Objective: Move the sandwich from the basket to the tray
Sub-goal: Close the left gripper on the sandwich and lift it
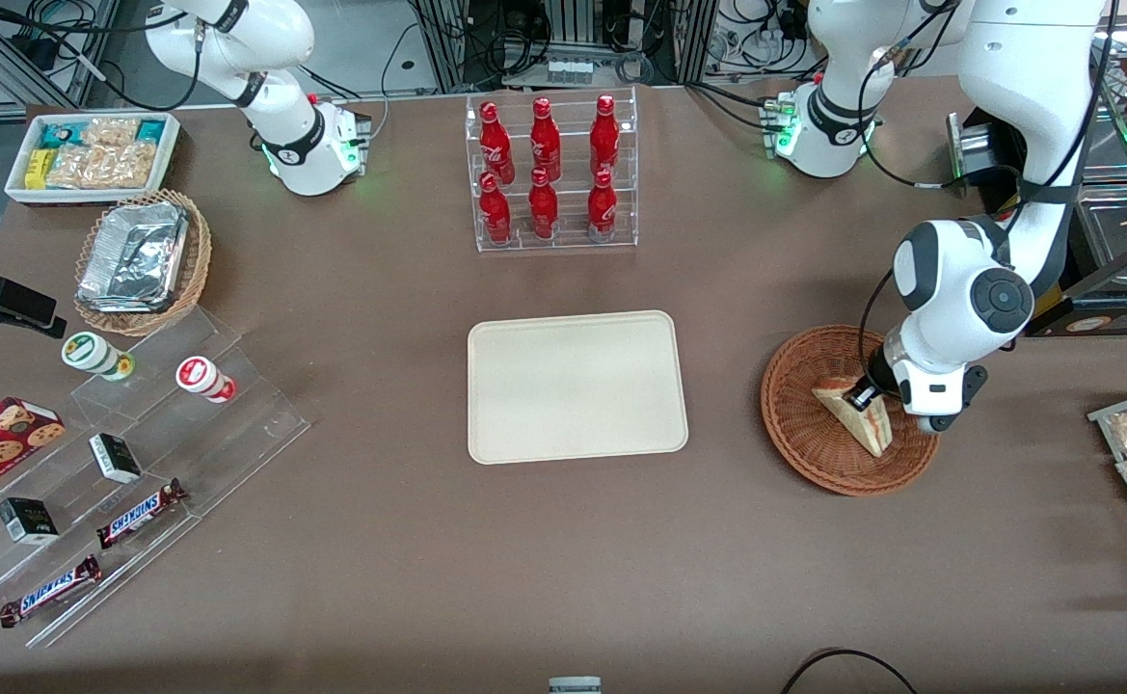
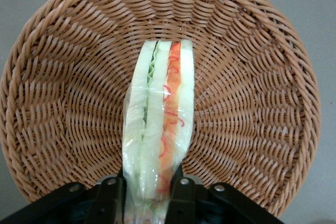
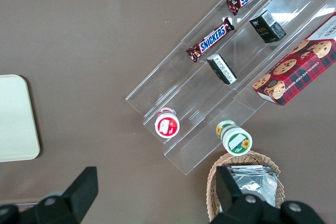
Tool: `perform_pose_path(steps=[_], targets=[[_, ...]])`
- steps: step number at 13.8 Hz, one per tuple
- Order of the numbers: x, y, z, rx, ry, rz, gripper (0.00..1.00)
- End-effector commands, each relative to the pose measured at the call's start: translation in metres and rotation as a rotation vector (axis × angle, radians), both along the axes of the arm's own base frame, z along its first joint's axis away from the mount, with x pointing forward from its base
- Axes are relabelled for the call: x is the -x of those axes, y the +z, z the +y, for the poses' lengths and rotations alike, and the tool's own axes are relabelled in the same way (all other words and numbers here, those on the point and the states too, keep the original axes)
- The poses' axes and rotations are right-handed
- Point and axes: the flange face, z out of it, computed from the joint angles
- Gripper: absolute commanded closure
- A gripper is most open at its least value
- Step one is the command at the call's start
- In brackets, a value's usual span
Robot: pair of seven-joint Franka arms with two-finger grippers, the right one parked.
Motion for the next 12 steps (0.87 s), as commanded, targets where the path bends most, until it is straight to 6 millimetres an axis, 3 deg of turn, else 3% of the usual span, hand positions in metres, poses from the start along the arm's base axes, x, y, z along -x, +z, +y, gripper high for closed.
perform_pose_path(steps=[1, 5, 7, 9, 12], targets=[[-0.013, 0.029, -0.007, 0.003, -0.03, 0.011, 1.0], [-0.031, 0.08, -0.041, 0.008, -0.144, 0.104, 1.0], [-0.03, 0.084, -0.058, 0.006, -0.18, 0.108, 1.0], [-0.022, 0.081, -0.095, 0.002, -0.274, 0.108, 1.0], [-0.016, 0.079, -0.174, -0.003, -0.402, 0.093, 1.0]])
